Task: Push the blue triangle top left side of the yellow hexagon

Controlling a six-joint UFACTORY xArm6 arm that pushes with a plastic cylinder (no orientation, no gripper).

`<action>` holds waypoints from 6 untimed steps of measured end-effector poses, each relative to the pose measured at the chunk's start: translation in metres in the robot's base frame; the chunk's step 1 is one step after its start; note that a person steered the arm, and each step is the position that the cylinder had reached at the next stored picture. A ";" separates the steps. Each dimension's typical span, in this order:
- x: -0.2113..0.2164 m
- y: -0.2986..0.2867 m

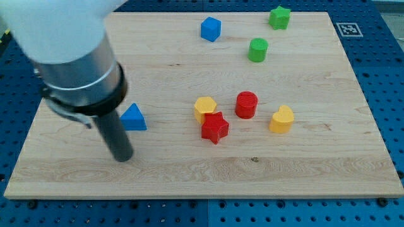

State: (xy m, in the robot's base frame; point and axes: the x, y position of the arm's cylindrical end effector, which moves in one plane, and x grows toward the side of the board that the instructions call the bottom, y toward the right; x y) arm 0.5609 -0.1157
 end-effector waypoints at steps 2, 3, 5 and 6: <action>-0.025 0.017; -0.039 -0.002; -0.041 -0.021; -0.047 -0.021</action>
State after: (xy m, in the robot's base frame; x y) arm 0.5138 -0.1365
